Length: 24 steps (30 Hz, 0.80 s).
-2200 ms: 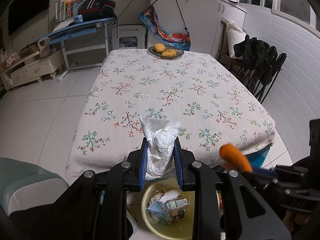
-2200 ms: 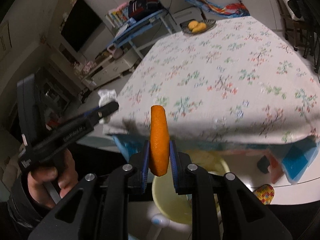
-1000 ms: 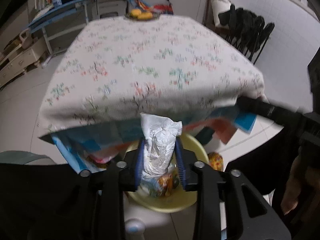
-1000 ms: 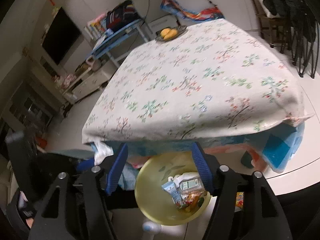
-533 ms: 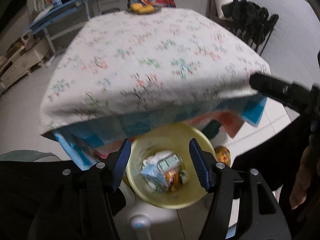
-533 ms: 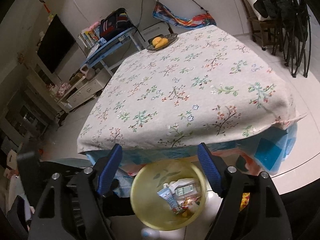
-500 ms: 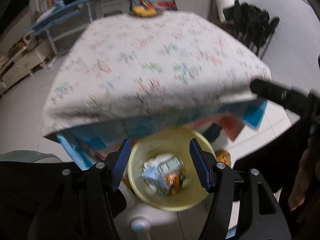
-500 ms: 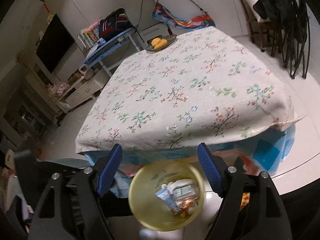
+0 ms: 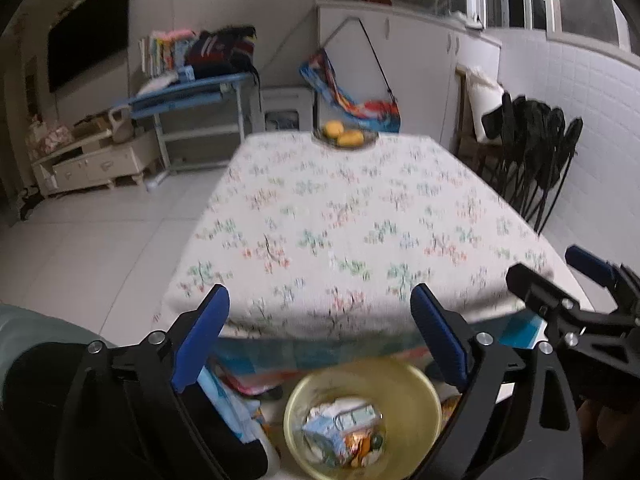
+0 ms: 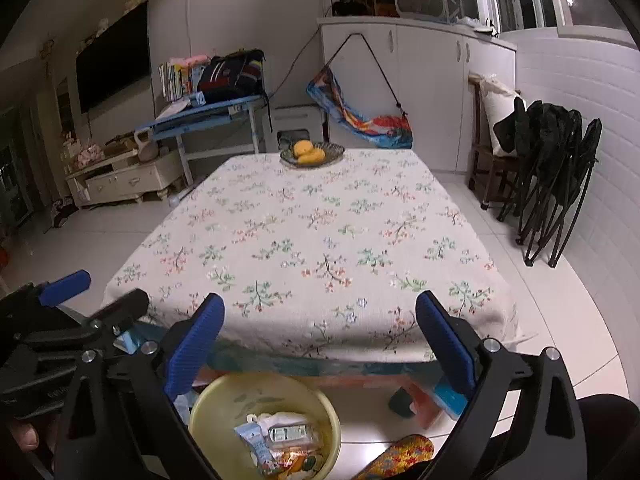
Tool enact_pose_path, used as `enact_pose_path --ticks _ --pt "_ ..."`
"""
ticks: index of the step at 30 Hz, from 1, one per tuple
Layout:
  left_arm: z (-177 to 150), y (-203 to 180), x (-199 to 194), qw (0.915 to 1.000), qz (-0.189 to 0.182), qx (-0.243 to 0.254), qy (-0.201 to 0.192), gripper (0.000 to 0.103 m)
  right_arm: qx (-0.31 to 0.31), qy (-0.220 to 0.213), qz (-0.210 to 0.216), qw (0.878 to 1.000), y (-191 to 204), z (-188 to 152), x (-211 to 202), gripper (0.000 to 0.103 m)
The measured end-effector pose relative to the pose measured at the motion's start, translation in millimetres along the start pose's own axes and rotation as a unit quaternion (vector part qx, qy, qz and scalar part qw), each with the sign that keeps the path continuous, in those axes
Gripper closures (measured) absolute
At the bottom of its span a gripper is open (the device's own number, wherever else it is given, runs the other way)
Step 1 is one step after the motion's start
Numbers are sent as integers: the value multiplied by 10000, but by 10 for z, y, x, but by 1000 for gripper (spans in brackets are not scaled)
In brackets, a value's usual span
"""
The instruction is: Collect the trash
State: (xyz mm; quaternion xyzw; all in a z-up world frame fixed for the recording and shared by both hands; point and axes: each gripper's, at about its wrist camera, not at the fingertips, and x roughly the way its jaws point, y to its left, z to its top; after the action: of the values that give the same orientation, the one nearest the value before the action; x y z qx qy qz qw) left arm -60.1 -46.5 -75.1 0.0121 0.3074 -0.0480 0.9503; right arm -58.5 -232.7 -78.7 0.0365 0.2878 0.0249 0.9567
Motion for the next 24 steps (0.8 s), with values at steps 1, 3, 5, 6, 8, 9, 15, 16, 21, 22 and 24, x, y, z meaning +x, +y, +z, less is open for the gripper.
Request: enact_pose_path --ticks 1,3,5,6,8,9,15,16,21,22,24 --pt "20 4 -20 10000 0 -27 -37 13 27 -33 -13 10000 -8 12 -3 9" --pt "52 8 -46 9999 5 -74 -121 13 101 -109 -63 9999 -41 42 -7 9" --pt "75 -3 -66 9998 39 -60 -204 13 177 -196 -119 9996 -61 63 -21 9" --pt "91 -5 -79 9996 65 -46 -274 12 204 -231 -130 9994 -65 64 -34 9" --pt "102 0 -99 9993 83 -42 -350 12 241 -306 -182 9991 -83 82 -49 8" --pt "112 7 -102 9992 92 -55 -379 12 251 -334 -204 9989 -89 94 -49 8" --pt "186 109 -105 9979 229 -238 -564 9 265 -467 -363 9979 -102 127 -32 7" --pt "189 114 -112 9977 245 -247 -589 9 252 -480 -376 9978 -98 131 -32 7" --pt "217 121 -131 9967 308 -239 -705 7 152 -530 -431 9975 -58 151 -18 7" --pt "222 125 -129 9967 314 -239 -709 7 142 -533 -434 9975 -51 152 -14 7" --pt "230 124 -134 9965 327 -236 -728 7 140 -536 -442 9975 -53 139 -11 7"
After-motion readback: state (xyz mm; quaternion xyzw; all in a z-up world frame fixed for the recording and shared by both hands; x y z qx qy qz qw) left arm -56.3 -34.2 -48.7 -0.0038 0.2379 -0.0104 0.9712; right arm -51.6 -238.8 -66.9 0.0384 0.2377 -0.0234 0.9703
